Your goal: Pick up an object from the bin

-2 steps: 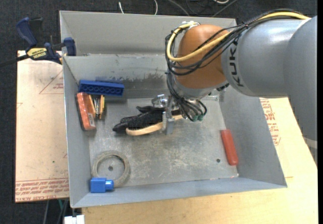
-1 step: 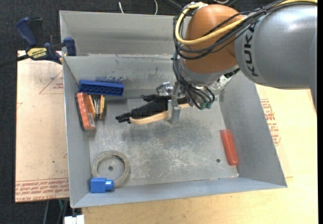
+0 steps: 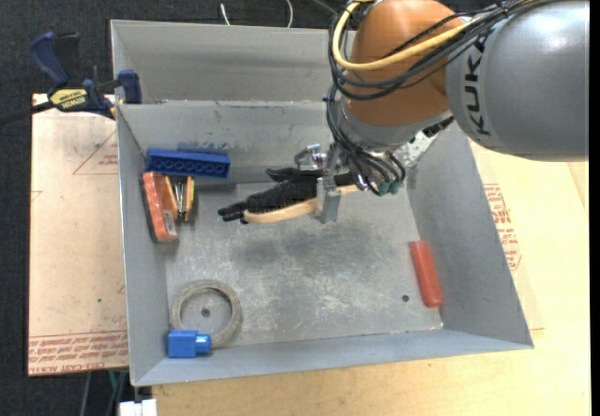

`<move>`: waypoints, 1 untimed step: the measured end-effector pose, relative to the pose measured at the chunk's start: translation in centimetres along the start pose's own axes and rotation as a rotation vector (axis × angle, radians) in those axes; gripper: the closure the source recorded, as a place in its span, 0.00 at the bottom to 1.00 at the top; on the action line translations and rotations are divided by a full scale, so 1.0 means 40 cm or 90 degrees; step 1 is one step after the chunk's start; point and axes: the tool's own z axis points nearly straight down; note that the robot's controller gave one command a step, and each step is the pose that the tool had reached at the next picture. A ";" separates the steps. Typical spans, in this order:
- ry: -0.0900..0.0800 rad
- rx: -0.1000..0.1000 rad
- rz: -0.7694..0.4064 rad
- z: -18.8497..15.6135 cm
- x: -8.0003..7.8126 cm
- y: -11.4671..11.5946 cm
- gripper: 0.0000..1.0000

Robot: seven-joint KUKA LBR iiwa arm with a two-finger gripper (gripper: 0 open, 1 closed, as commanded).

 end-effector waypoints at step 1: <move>-0.004 0.000 0.044 0.161 -0.072 0.052 1.00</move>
Offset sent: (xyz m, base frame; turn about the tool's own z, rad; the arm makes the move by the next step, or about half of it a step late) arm 0.0443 0.0234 -0.0578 -0.2930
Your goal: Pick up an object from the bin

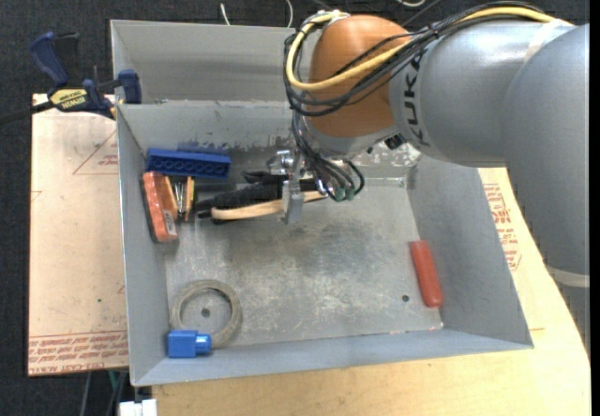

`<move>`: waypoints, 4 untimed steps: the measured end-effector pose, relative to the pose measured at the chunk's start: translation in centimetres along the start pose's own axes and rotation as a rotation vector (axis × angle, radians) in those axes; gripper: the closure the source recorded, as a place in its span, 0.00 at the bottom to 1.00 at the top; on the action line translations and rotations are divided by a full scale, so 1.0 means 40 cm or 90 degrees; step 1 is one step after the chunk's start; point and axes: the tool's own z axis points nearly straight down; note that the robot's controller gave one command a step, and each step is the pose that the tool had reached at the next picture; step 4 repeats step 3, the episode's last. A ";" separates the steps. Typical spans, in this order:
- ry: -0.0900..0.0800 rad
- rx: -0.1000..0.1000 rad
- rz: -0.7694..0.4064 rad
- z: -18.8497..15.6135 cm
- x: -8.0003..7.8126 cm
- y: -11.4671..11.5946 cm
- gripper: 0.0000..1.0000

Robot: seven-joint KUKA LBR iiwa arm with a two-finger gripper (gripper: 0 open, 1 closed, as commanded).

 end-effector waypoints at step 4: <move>-0.006 -0.001 -0.084 0.189 -0.053 0.001 1.00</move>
Offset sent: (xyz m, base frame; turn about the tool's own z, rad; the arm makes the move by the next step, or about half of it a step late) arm 0.0216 0.0263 -0.0783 0.1304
